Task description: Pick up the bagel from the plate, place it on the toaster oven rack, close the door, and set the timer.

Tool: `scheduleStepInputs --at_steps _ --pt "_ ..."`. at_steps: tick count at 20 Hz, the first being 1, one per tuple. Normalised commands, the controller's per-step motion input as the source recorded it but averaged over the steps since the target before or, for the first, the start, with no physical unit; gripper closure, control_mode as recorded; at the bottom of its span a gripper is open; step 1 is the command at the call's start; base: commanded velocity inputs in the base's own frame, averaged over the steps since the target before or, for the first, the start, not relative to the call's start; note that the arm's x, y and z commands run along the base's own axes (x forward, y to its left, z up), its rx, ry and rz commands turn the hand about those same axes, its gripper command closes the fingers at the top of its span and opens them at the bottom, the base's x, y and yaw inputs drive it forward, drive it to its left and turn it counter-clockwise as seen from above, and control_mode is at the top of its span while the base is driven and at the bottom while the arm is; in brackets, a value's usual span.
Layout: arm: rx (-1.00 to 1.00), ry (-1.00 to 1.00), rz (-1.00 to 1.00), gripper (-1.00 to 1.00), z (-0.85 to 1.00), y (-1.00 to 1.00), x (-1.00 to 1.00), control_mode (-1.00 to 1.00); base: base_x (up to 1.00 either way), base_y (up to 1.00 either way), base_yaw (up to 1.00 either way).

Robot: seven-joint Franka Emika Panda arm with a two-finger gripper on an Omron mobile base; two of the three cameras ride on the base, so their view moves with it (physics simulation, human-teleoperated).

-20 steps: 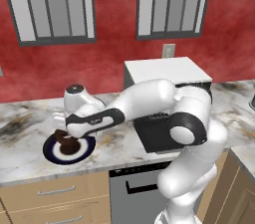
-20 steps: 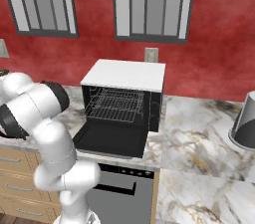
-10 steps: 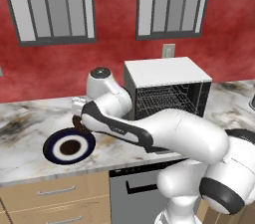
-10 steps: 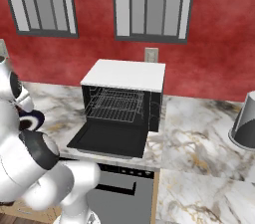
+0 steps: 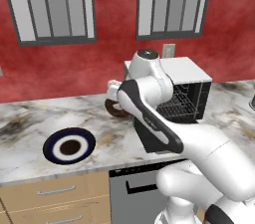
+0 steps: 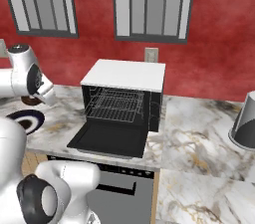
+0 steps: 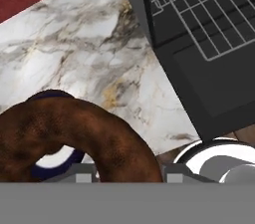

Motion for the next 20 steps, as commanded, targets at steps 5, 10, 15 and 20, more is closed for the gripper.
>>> scheduleStepInputs --at_steps 5,10,15,20 --pt "0.0 0.05 0.0 1.0 0.0 -1.0 -0.01 -1.0 0.0 0.0 0.0" --pt "0.0 0.06 0.0 1.0 0.0 -1.0 0.01 -1.0 0.0 0.0 0.0" --pt "0.0 0.04 0.0 1.0 0.0 -0.94 0.16 -1.0 0.0 0.0 0.0" --pt "0.0 0.04 0.0 1.0 -0.06 -0.62 0.22 -1.0 0.0 0.0 0.0"
